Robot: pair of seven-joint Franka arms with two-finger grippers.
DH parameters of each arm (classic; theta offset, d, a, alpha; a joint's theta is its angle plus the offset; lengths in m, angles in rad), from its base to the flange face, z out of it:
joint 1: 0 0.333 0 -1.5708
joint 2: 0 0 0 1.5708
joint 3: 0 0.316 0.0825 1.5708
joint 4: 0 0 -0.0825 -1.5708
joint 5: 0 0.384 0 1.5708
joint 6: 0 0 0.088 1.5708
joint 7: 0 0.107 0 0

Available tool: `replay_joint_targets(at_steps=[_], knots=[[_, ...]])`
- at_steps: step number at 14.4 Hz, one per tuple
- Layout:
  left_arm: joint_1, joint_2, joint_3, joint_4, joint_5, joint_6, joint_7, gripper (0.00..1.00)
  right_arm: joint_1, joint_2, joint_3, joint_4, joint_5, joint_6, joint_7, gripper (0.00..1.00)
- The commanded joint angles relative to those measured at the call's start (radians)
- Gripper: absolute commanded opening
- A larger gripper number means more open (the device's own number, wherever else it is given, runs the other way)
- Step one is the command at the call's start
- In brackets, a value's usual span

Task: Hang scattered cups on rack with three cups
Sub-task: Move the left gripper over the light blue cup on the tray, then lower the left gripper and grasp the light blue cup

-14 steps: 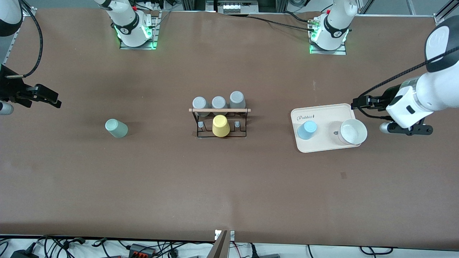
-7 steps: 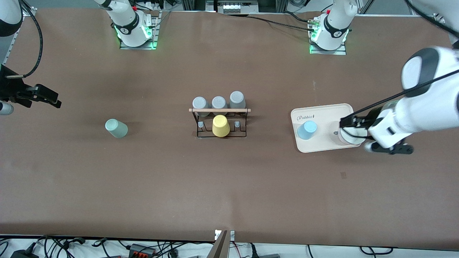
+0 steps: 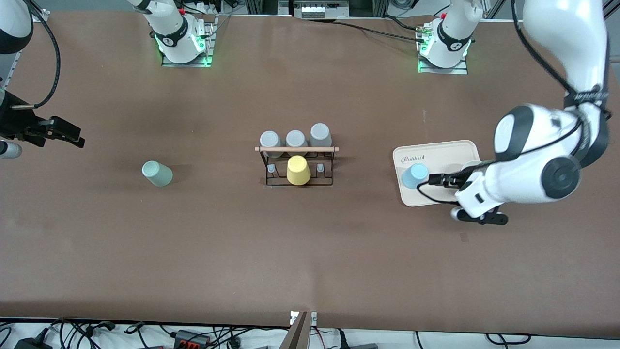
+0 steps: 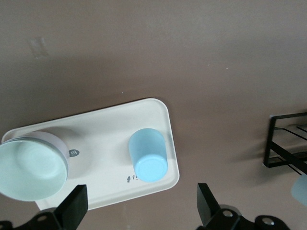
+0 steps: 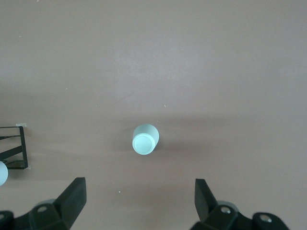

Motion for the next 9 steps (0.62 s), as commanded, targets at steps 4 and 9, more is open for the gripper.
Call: replay_joint_targets(at_steps=[4,9], knots=[[-0.037,0.103,0.003,0.021,0.057,0.068,0.016,1.0,-0.003,-0.004,0.001,-0.011,-0.011,0.01,0.002,1.0],[-0.039,0.119,0.003,0.007,0.074,0.066,0.016,1.0,-0.003,0.003,0.001,-0.011,-0.011,0.008,0.002,1.0]])
